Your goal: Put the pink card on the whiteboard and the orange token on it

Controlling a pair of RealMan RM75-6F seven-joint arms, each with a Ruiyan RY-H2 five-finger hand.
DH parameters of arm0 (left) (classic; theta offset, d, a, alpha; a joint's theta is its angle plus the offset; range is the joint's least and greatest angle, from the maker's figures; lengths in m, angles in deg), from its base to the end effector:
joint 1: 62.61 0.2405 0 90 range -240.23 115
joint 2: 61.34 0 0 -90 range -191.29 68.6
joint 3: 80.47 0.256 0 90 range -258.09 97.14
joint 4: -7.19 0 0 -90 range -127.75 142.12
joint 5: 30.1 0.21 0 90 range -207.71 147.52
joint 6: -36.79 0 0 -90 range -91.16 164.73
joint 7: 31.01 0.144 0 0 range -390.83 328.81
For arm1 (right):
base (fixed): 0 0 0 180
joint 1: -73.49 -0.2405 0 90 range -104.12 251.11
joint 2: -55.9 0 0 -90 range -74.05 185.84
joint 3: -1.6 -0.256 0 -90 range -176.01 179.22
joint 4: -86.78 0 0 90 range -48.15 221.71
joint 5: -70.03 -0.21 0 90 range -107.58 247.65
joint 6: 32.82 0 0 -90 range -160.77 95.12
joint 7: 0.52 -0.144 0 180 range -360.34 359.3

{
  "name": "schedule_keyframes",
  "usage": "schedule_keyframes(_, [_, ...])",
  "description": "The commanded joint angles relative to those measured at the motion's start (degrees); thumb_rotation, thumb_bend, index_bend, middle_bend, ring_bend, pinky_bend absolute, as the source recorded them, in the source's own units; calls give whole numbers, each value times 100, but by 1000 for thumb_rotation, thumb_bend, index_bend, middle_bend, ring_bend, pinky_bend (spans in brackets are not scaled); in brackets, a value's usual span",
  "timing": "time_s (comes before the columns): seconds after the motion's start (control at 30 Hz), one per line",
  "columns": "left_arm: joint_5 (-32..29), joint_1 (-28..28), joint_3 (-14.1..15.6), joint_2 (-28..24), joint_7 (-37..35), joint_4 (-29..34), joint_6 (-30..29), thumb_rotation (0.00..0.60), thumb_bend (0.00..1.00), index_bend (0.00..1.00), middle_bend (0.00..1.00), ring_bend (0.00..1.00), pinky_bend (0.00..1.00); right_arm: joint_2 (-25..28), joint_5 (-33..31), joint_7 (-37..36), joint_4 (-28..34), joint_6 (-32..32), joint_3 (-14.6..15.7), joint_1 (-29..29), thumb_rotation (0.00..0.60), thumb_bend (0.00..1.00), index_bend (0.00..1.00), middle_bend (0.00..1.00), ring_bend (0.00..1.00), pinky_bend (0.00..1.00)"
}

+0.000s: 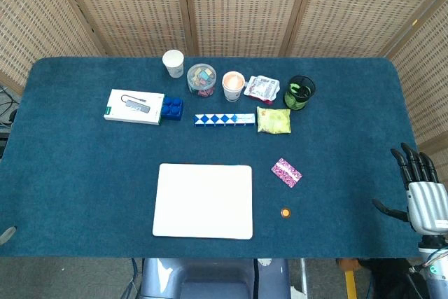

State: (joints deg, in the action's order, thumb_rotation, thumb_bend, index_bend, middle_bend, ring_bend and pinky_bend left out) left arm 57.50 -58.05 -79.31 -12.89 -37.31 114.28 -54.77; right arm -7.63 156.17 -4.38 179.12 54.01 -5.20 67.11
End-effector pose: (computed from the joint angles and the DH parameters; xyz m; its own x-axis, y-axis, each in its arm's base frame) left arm -0.2945 0.1167 0.2231 0.3130 0.0119 0.9497 0.9422 0.1220 -0.3120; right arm -0.2982 -0.2027 0.1762 0.3325 0.1050 0.9372 -0.9397 -0.0471 0.3387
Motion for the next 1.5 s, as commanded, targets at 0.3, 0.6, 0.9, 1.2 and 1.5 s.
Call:
schedule_keyframes(0.3, [-23,-2,-23,12,26,-5,-15,600,0,0,0,0,0,-12,240,35,-30,-271,126,-170,600,0,0,0,0,0])
schedule_keyframes(0.6, [-222,-108,-116,114,14,-135,154,600,0,0,0,0,0,-157,1007,85,-444,-1660,82,-1428,600,0,18,0,0,0])
schedule_keyframes(0.9, [-490,-152,-171,189,191,-139,292,600,0,0,0,0,0,-737,1175,-134,-1302,-3399,-16,-2863,600,0,152,0,0,0])
schedule_keyframes(1.2, [-672,-247,-206,263,289,-194,509,600,0,0,0,0,0,-1445,1075,56,-2409,-4169,63,-3500,600,2,212,0,0,0])
schedule_keyframes(1.5, [-727,-275,-213,291,339,-208,573,600,0,0,0,0,0,-1804,1116,296,-2963,-4269,295,-3653,600,2,219,0,0,0])
